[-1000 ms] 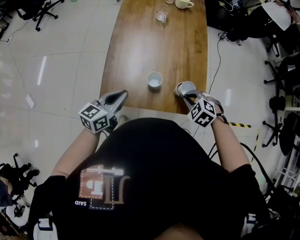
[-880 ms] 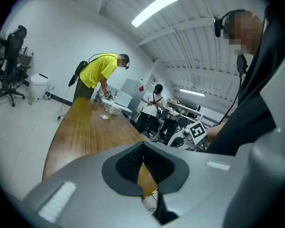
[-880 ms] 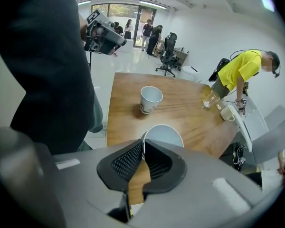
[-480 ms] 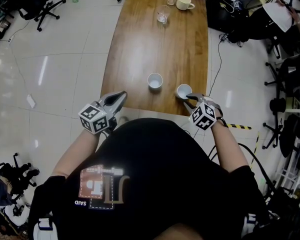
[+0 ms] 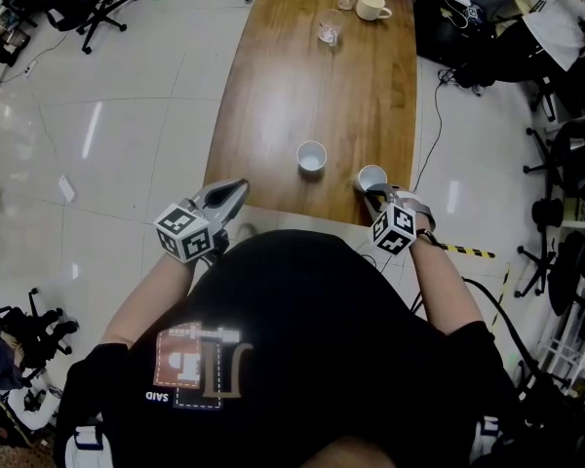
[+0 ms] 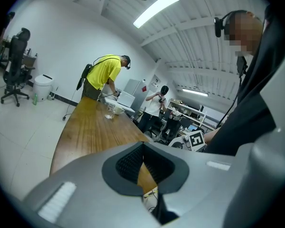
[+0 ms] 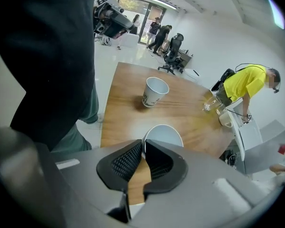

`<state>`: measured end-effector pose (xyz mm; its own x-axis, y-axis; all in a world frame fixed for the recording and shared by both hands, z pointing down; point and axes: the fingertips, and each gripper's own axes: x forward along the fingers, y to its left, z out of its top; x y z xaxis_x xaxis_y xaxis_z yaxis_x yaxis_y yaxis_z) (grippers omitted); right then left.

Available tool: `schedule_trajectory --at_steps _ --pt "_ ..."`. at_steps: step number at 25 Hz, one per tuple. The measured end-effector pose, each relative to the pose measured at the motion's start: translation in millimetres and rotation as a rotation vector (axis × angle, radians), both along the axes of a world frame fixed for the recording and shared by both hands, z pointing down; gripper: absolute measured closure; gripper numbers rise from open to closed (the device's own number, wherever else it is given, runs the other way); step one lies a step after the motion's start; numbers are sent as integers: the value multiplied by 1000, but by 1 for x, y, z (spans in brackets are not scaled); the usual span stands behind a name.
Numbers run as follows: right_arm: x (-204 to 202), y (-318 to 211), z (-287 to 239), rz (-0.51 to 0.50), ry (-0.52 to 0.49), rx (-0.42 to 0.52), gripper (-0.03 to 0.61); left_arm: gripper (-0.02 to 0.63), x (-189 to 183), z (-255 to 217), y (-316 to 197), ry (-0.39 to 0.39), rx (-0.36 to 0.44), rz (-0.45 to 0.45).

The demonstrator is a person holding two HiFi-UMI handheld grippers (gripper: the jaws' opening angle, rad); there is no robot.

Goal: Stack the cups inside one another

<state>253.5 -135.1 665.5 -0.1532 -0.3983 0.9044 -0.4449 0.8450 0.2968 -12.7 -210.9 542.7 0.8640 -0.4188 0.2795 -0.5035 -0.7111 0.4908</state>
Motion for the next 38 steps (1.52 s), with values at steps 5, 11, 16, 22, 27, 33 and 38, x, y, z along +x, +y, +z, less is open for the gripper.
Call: schedule_trajectory --at_steps 5,11,16,22,27,33,38 --pt "-2 0 -9 -28 -8 -7 543 612 -5 2 2 7 2 -10" --pt "-14 -16 -59 -74 -56 27 543 612 -9 1 -1 33 7 -22" --pt "-41 -41 -107 -142 -102 93 543 612 -13 0 -2 53 11 -41" --pt "-87 -60 -121 -259 -129 106 543 612 -27 1 2 55 18 -73" --pt "-115 -71 -101 -338 -110 59 543 612 -47 4 1 46 6 -116" --pt "-125 -74 -65 -365 -66 -5 541 612 -74 9 9 29 -4 -169" --pt "-133 -76 -36 -355 -60 -50 526 612 -93 14 12 13 -17 -193"
